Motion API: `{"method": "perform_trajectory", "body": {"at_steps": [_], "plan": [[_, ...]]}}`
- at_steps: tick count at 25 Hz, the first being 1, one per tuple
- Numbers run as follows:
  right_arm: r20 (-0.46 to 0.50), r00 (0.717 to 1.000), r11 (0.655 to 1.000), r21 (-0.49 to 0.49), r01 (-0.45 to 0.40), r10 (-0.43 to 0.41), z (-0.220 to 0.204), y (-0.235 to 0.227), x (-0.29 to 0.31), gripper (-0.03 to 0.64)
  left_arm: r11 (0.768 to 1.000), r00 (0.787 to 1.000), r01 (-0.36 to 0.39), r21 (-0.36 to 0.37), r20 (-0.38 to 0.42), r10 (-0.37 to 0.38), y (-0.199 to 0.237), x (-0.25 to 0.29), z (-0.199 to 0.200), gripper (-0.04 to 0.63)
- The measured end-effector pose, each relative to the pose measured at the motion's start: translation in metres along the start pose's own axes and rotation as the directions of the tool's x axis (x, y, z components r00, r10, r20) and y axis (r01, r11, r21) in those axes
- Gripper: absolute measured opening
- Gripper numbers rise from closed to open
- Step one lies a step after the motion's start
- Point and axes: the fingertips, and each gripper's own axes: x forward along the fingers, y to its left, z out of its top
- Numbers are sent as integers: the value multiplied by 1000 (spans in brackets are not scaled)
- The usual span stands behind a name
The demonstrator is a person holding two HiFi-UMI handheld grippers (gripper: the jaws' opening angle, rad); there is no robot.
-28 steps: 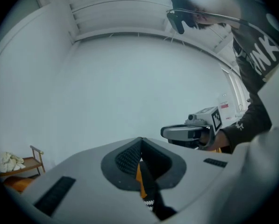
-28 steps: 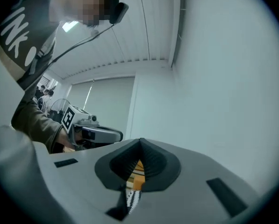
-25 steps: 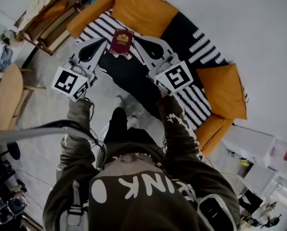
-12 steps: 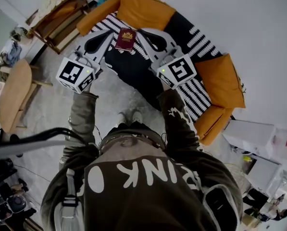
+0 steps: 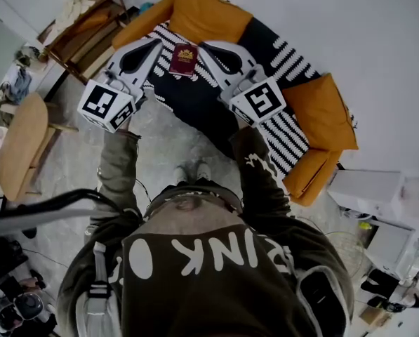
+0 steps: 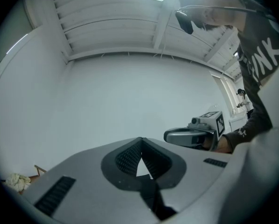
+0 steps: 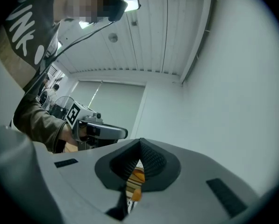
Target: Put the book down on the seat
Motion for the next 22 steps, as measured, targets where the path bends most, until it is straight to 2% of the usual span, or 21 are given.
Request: {"method": "perform_trajectory", "body": {"at_steps": [11, 22], "plan": [[-16, 999, 999, -23, 44, -44, 8, -1, 4, 6, 1000, 1000, 17, 10, 18, -18, 5, -6, 11, 2], [-13, 999, 998, -34, 52, -52, 16, 4, 5, 6, 1000, 999, 21, 18, 32, -21, 2, -14, 16, 2]]}}
